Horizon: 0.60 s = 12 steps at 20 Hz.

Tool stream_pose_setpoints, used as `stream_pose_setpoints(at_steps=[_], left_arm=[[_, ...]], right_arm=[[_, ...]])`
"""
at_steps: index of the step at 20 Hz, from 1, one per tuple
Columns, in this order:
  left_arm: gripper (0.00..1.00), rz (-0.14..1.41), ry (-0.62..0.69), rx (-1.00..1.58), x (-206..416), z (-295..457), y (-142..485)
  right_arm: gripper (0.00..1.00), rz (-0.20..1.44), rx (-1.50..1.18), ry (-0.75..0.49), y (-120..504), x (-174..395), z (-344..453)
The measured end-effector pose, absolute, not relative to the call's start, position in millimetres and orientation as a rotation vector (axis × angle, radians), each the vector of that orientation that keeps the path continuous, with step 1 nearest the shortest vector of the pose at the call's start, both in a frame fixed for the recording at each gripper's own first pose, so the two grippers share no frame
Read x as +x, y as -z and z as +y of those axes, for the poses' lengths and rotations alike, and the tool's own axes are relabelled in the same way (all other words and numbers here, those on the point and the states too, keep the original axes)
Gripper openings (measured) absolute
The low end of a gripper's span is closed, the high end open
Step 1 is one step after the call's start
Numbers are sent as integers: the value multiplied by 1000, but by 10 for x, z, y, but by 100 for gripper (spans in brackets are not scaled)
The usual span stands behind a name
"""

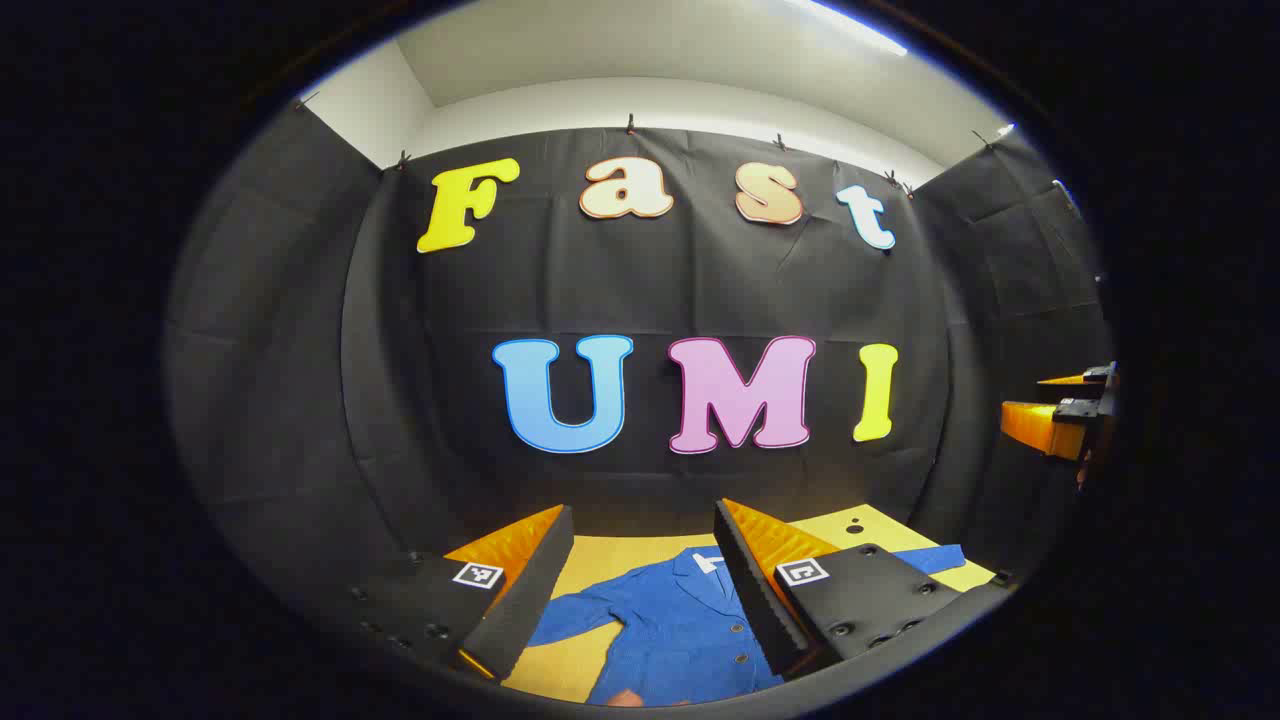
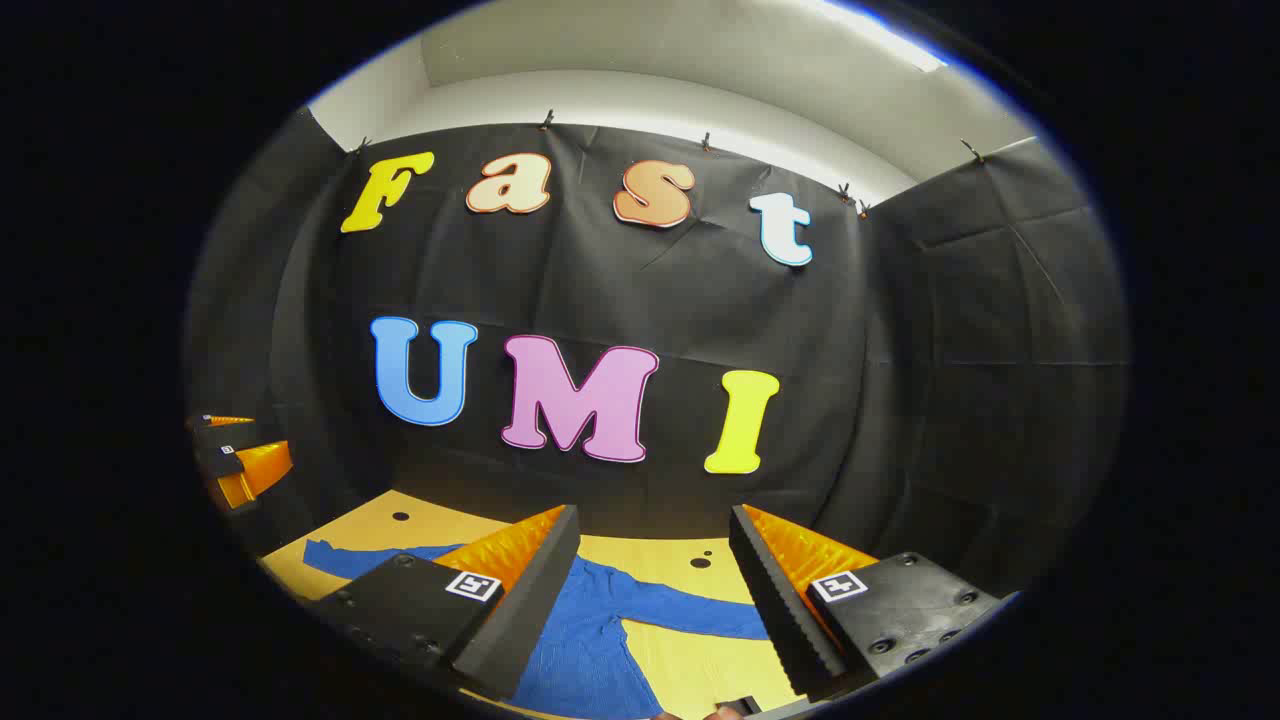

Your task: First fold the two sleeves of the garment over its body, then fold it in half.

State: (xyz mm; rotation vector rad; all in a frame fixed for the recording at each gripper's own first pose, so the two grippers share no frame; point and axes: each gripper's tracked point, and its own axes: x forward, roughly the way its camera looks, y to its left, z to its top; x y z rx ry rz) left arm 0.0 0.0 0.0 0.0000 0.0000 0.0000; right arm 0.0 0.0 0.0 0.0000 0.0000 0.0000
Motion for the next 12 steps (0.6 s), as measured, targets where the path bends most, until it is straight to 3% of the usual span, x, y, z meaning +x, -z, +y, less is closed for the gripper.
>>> stream_pose_setpoints(at_steps=[1,12], left_arm=[[81,-1,1,0,0,-15,-1],[81,-9,2,18,-80,-36,-43]], right_arm=[[96,-3,-5,-6,-7,-2,15],[96,-10,22,11,-9,-51,-93]])
